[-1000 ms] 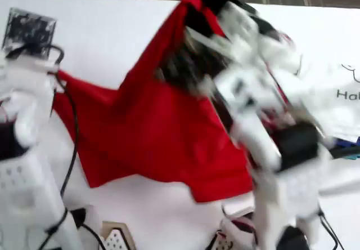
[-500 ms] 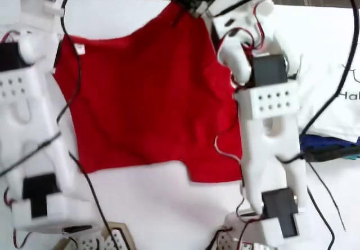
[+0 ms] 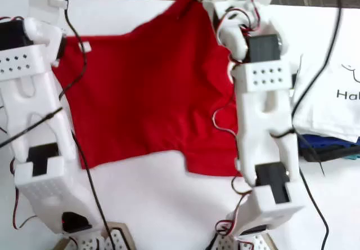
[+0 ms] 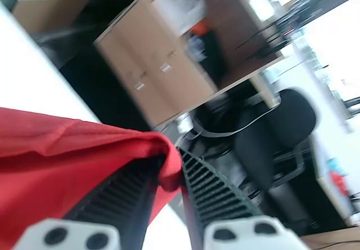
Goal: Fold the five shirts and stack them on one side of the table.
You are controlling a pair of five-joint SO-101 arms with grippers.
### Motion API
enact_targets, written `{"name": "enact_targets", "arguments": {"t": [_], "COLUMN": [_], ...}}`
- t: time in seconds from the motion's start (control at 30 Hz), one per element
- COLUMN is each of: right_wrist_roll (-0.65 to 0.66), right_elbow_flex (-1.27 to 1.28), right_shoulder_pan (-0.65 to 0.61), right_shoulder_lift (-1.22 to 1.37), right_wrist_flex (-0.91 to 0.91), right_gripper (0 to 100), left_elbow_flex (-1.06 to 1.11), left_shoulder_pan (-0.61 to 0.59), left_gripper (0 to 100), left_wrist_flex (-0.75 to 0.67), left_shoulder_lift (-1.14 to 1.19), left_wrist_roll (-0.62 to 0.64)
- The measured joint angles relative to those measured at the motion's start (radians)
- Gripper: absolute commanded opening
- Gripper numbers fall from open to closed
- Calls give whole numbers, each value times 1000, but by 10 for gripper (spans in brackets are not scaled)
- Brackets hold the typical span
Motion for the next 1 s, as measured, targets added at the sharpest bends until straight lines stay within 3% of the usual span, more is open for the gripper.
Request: {"name": "enact_targets", "arguments": {"t": [0.27, 0.47, 0.7, 1.0], "right_wrist_roll": [0, -8, -77, -87], "right_elbow_flex": [0, 0, 0, 0], "right_shoulder_pan": [0, 12, 48, 72], "right_shoulder_lift": [25, 25, 25, 15], "right_wrist_flex": [253, 491, 629, 769], "right_gripper": [21, 21, 22, 22], "left_elbow_flex": [34, 278, 543, 953], "left_shoulder_pan": [0, 0, 6, 28], "left_gripper": [24, 24, 24, 24], "left_wrist_flex": [64, 66, 43, -95], "left_shoulder_lift": [32, -20, -206, -463], "left_wrist_roll": [-21, -43, -48, -48]}}
